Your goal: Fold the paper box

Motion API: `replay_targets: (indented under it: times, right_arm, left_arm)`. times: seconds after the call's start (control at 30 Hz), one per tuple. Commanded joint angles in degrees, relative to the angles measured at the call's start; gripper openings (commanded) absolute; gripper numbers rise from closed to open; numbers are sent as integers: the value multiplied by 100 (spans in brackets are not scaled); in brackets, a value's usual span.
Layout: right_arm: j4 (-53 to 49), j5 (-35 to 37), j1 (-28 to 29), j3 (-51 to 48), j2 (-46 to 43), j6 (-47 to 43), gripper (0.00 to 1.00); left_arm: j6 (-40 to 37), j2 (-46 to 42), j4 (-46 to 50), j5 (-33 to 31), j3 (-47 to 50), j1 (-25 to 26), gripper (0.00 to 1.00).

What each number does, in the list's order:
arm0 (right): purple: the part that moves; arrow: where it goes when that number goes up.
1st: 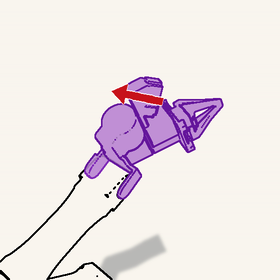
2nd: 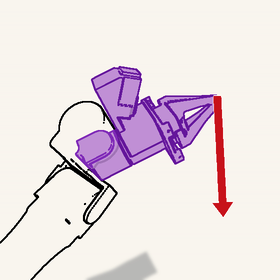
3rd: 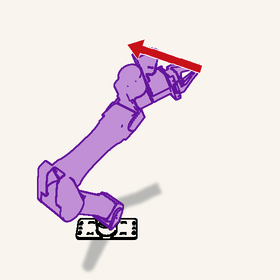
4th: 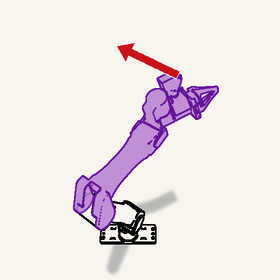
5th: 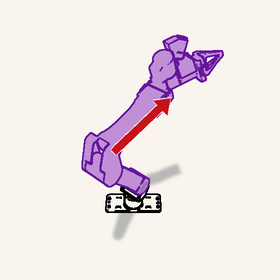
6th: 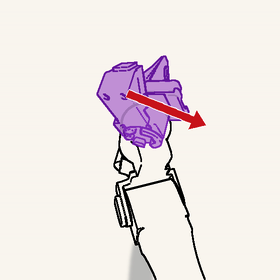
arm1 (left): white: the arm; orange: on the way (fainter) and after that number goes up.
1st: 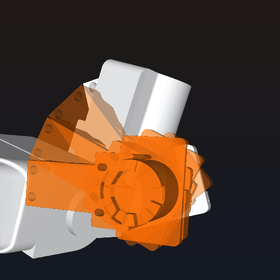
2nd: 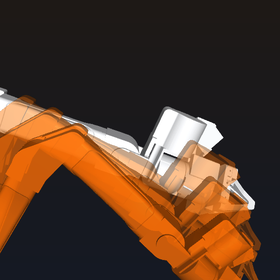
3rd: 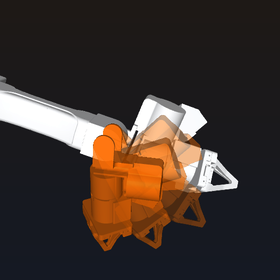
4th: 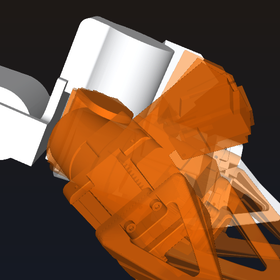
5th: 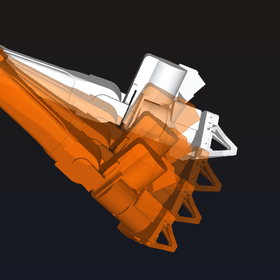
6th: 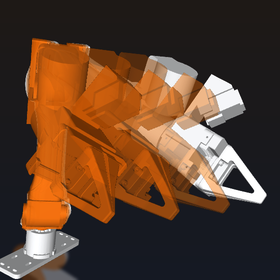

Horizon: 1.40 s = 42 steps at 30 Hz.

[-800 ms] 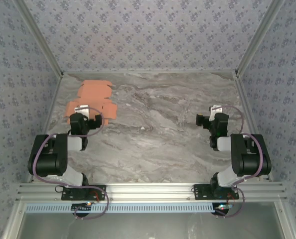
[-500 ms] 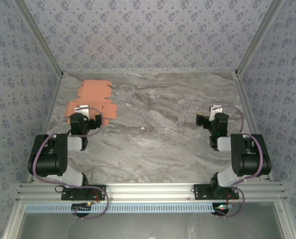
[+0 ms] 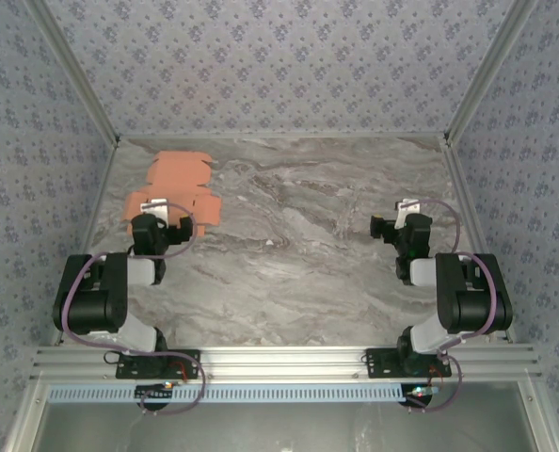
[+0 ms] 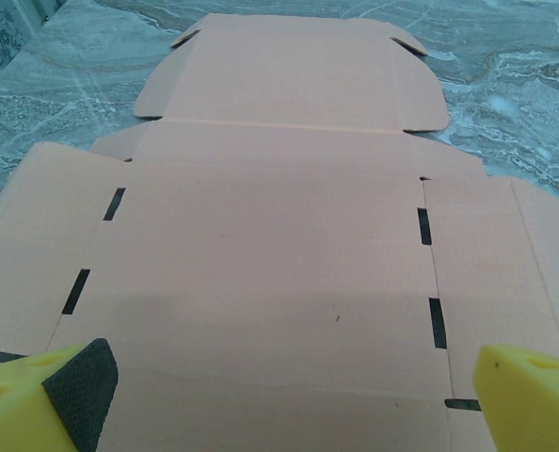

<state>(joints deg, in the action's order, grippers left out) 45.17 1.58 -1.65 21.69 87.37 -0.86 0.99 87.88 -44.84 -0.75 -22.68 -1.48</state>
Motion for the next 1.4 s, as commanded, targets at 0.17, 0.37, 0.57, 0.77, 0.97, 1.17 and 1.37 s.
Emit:
replay_targets:
  times: [0.17, 0.37, 0.57, 0.77, 0.97, 1.17, 1.37]
  right_arm:
    - [-41, -100, -54, 120, -33, -32, 100]
    - [-1073, 1007, 244, 374, -880, -8, 100]
    - [-3823, 1711, 490, 1826, -1861, 1174, 100]
    - [-5854, 1853, 76, 3158, -1467, 3454, 100]
    - [-6288, 1163, 231, 3660, -800, 3216, 100]
    - [-6044, 771, 552, 3331, -854, 2720, 100]
    - [-6087, 301, 526, 3265, -882, 2703, 100]
  left_arm:
    - [119, -63, 6, 76, -166, -80, 99]
    - [301, -1224, 2118, -676, -814, 184, 99]
    - [1389, -2353, 3132, -776, -1267, 352, 99]
    - [2985, -1419, 4788, -659, -2650, -7, 99]
    - [2659, 400, 5690, 536, -3932, 73, 99]
    - [2513, 1370, 5286, 1133, -4048, 315, 99]
    - [2739, 2033, 4948, 2017, -4094, 594, 99]
